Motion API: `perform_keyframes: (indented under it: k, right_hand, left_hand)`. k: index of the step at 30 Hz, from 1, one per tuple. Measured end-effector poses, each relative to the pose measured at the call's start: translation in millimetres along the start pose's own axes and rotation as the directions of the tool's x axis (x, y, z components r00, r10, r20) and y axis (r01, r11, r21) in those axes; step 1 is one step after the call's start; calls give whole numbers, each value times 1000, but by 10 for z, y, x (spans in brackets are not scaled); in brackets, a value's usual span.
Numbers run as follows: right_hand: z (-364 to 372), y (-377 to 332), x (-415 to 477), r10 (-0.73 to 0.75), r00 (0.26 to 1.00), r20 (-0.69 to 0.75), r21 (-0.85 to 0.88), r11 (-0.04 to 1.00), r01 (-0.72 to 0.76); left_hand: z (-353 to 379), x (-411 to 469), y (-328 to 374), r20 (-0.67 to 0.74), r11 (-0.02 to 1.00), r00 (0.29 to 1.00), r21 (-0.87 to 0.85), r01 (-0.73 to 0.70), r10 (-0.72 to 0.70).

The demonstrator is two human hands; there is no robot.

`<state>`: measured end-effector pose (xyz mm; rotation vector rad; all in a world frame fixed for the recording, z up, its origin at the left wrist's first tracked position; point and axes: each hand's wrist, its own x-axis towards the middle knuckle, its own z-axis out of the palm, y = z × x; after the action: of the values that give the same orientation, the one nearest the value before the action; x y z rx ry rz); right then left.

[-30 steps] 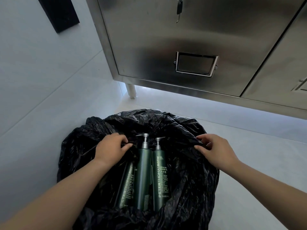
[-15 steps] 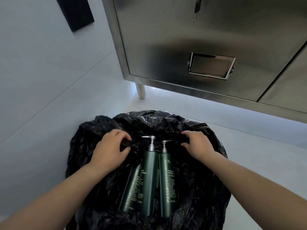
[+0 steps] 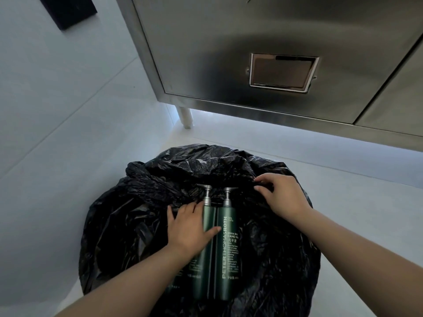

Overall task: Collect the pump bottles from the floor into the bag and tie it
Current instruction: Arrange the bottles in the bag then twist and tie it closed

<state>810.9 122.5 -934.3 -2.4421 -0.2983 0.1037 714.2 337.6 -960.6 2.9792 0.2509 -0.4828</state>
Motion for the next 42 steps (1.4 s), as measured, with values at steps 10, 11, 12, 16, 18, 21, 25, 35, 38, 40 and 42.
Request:
perform_keyframes:
  k: [10,11,12,16,18,21,25,35,38,40,42]
  right_hand:
    - [-12,40,-88,33,999,39,13,999,-33]
    - [-14,42,-92,34,999,43,16,999,-35]
    - [-14,45,-97,33,998,45,20,999,-34]
    - [-30,46,-101,31,998,46,20,999,-32]
    - [-36,42,-94,28,999,28,16,999,-28]
    - [-27,35,-75,34,999,-5,35,999,-34]
    - [-26,21,-20,71,996,-61,69,995,-67]
    - [-50,89,-126,72,996,-43,72,995,-69]
    - [-52,128,-157,88,995,-51,89,993,-83]
    - [-40,147,-165,110,993,-54,93,990,-104]
    - [-23,139,-180,122,991,-52,103,988,-116]
  left_hand:
    - [119,8,98,35,987,993,120,107,-112]
    - [124,16,89,52,990,994,104,92,-98]
    - [131,18,70,63,994,995,85,75,-80]
    - [144,-42,-25,52,999,998,29,37,-38]
    - [132,-117,-49,36,1000,999,8,23,-23]
    - [117,-291,-111,31,1000,1000,17,-5,4]
    - [110,-586,-201,102,989,993,127,-78,65]
    - [-65,-220,360,-183,984,968,78,-162,173]
    - [87,-63,540,-24,997,997,25,-70,71]
    - [197,0,578,102,1000,995,-29,12,-9]
    - [278,7,573,174,993,984,-95,65,-48]
